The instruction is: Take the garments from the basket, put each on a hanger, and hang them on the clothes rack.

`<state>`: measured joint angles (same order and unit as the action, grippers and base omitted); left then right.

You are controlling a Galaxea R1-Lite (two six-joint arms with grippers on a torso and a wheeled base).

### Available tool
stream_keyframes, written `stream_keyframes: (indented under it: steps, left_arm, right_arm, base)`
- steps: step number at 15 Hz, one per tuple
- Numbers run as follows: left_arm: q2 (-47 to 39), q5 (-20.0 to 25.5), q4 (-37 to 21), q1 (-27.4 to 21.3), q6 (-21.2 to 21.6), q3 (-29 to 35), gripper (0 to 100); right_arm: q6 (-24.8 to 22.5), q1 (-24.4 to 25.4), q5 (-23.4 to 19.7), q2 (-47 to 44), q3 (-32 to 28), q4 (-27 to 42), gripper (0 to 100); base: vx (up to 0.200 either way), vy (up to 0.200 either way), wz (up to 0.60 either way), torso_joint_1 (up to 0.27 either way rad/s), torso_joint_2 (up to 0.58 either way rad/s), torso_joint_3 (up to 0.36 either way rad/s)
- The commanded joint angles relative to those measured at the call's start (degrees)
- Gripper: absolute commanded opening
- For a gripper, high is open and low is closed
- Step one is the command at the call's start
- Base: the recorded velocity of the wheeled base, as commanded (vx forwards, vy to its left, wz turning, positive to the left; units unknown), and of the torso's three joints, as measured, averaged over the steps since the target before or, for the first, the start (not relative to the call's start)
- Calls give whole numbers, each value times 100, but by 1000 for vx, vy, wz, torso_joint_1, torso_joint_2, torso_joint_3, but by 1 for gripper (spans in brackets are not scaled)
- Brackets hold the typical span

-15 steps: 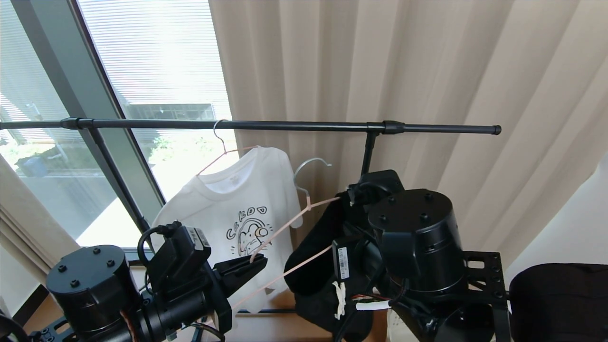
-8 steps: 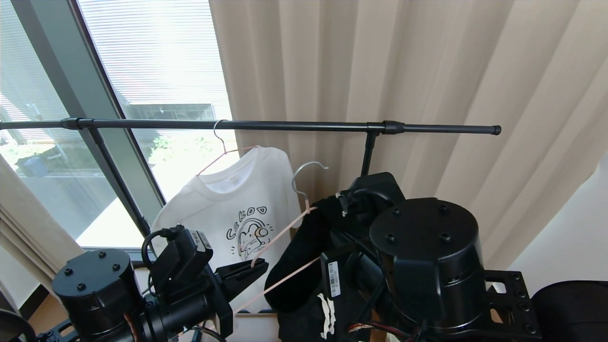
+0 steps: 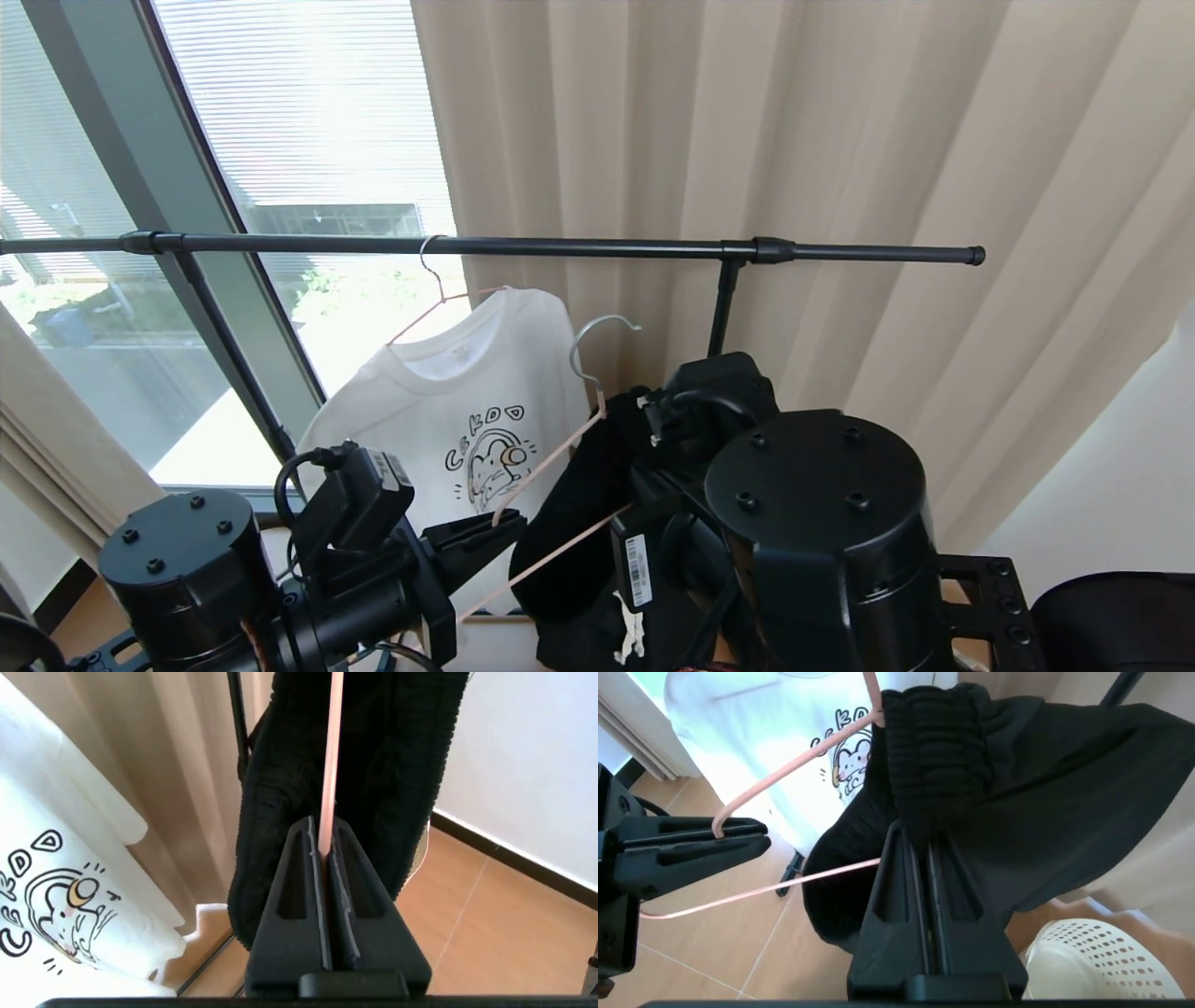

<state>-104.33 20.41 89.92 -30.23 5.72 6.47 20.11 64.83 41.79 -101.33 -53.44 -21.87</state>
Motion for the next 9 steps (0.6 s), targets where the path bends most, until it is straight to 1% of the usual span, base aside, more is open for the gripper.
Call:
stream_keyframes:
  steps: [1,3,5,9]
  left_arm:
    - [255,-2,8,0,0,12,0]
    - [431,-2,8,0,-18,21,0]
    - [624,7,8,9,-18,29,0]
    - [650,7,8,-18,-18,12,0]
  right_arm:
    - [-34,3,-13,-19,-43,16,0]
    - [-131,-5,5,17,-70,7,0]
    - [-359,-23,5,34,-202,-10,0]
    - [-429,-49,-13,34,-333,-10,0]
  base:
    - [0,0,0,0,0,0]
    - [0,0,0,0,0,0]
    - [0,0,0,0,0,0]
    - [0,0,0,0,0,0]
